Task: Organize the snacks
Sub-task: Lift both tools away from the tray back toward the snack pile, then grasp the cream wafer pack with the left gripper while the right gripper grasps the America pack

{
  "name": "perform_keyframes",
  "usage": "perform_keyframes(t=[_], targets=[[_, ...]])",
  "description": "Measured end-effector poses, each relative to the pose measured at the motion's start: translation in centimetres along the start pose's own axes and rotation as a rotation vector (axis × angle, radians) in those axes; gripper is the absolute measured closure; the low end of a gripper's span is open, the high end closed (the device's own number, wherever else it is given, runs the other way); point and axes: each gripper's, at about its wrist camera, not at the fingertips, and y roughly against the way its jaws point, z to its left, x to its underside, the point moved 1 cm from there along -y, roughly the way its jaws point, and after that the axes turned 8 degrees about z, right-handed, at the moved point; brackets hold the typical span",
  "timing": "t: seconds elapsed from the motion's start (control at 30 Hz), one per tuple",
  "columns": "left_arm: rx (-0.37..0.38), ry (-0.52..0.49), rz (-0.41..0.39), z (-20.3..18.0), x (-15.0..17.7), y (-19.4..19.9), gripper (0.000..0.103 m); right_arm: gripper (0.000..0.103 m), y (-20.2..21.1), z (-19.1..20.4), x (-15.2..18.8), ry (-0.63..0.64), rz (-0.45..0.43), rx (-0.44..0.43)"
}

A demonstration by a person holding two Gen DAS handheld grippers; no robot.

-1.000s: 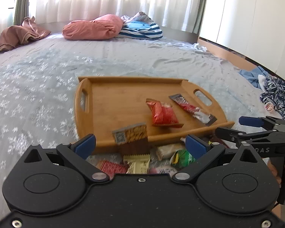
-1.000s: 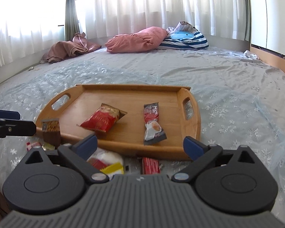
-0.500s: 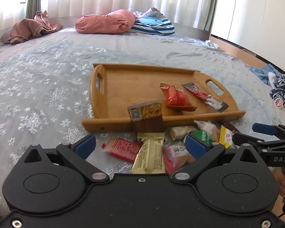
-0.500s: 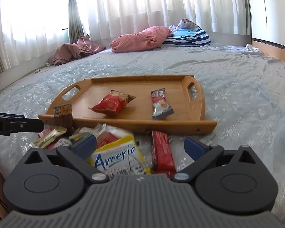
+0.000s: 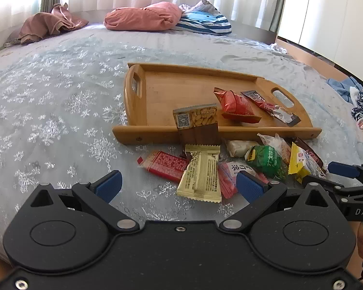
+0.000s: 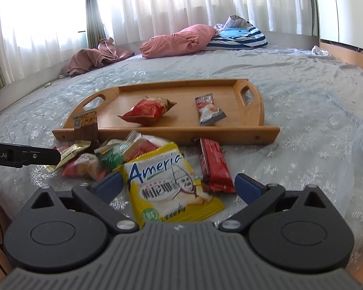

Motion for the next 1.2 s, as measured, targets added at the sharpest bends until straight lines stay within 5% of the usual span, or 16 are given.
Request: perform_keyframes(t=[0.8,1.2], targets=[[0.077,0.043,0.004,-0.5,1.0,0.3,0.014,0.000,0.5,1.0,1.2,-0.041,0.005,-0.026],[0.093,0.089,0.022,-0.2,0.4,-0.5,0.037,0.000,-0.1,1.1,1.0,-0.040,0.014,-0.012]])
